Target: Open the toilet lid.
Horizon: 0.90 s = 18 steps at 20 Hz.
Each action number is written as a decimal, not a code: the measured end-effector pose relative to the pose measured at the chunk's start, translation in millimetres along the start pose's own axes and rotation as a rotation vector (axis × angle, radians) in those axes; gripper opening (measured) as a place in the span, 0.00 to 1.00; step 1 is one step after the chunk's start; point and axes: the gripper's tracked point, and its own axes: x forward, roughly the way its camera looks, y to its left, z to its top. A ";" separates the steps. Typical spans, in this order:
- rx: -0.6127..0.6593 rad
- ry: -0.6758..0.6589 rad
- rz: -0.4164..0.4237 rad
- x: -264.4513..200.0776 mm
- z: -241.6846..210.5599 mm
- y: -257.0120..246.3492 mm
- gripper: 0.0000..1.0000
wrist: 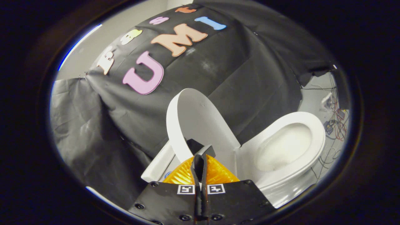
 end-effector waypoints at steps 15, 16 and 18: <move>-0.241 0.105 0.051 28.5 -42.8 60.2 0.00; -0.254 0.115 0.057 30.6 -45.7 63.4 0.00; -0.280 0.128 0.068 34.5 -52.6 70.2 0.00</move>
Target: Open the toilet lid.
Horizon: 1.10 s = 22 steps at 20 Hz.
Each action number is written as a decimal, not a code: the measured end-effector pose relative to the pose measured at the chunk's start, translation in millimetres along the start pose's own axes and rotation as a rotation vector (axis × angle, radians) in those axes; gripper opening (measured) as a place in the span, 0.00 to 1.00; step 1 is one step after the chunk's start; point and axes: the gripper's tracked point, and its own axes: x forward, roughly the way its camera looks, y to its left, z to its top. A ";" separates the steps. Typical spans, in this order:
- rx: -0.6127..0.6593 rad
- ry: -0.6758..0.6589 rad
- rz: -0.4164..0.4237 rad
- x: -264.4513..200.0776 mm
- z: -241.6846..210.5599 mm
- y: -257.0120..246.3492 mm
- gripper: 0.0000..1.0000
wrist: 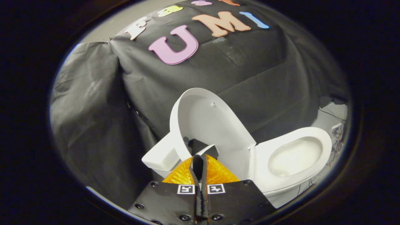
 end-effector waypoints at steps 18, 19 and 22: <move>-0.169 -0.015 -0.023 2.1 -6.1 13.2 0.05; -0.192 -0.009 -0.025 4.5 -8.1 13.1 0.14; -0.209 -0.010 -0.002 -2.1 -7.5 14.2 0.45</move>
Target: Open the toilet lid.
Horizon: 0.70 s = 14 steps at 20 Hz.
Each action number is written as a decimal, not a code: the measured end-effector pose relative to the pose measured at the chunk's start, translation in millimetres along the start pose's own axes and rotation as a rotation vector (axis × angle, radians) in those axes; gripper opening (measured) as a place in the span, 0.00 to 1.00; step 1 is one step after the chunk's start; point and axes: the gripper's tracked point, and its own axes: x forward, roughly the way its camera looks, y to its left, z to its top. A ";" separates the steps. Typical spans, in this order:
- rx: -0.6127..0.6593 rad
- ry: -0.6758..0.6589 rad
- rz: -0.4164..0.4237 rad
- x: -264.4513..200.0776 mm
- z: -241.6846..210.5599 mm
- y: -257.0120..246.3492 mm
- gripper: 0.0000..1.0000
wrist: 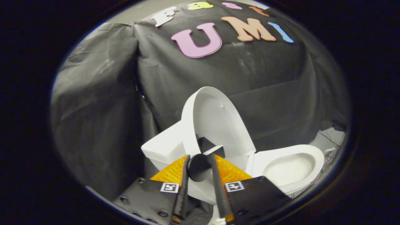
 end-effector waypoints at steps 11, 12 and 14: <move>-0.064 -0.042 -0.044 -53.3 11.9 -50.9 0.98; -0.064 -0.044 -0.051 -58.2 14.6 -59.2 0.98; -0.065 -0.046 -0.079 -66.5 18.0 -78.8 0.98</move>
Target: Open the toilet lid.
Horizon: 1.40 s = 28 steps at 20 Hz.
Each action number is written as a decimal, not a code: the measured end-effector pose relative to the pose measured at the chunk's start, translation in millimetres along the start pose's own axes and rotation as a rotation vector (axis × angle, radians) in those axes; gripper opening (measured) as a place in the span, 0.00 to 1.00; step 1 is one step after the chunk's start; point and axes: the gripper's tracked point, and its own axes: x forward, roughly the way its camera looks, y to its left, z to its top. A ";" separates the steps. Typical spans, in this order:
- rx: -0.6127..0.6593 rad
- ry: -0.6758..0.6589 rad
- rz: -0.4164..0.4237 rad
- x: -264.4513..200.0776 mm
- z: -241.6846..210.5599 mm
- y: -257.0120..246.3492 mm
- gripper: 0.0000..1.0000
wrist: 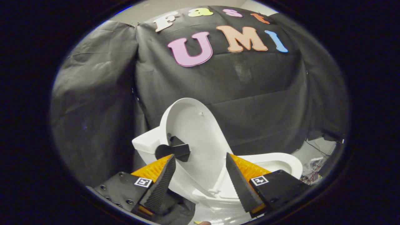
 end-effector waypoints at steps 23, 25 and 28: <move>-0.145 0.055 -0.106 -82.6 -5.4 -190.7 0.98; -0.109 0.040 -0.125 -90.1 -5.6 -207.6 0.98; -0.083 0.006 -0.123 -91.4 7.0 -209.5 0.98</move>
